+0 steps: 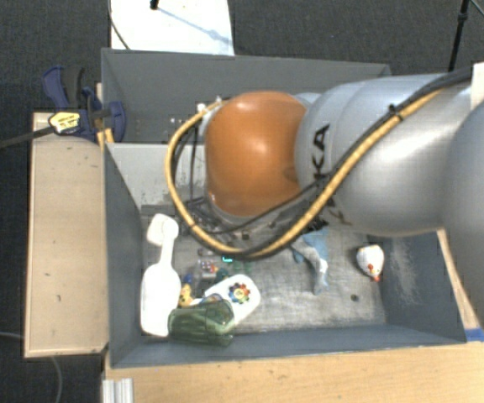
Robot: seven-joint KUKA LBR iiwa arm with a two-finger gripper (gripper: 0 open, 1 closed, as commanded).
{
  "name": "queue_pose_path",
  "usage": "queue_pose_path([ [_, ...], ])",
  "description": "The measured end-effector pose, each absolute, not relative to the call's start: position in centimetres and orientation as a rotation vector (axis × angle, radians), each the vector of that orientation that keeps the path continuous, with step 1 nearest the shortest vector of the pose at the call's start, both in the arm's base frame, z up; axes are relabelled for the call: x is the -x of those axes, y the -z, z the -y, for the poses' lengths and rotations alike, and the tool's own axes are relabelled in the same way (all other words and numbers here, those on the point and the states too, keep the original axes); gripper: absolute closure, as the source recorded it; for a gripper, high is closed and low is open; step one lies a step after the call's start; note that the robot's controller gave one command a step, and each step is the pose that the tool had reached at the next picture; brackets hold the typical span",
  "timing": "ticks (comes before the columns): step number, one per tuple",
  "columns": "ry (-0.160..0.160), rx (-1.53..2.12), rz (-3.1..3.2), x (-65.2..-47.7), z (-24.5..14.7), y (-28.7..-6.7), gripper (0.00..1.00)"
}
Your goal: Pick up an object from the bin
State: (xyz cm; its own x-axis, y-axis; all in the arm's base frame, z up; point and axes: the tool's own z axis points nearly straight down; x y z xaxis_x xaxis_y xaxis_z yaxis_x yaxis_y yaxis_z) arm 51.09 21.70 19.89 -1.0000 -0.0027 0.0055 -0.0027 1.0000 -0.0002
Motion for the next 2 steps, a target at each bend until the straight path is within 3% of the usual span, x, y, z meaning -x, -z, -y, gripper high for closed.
queue_pose_path([
  [1,0.003,0.003,3.144,-51.3,-21.6,-20.3,0.0],
  [2,0.004,-0.169,3.143,-51.3,-20.2,-14.2,0.0],
])
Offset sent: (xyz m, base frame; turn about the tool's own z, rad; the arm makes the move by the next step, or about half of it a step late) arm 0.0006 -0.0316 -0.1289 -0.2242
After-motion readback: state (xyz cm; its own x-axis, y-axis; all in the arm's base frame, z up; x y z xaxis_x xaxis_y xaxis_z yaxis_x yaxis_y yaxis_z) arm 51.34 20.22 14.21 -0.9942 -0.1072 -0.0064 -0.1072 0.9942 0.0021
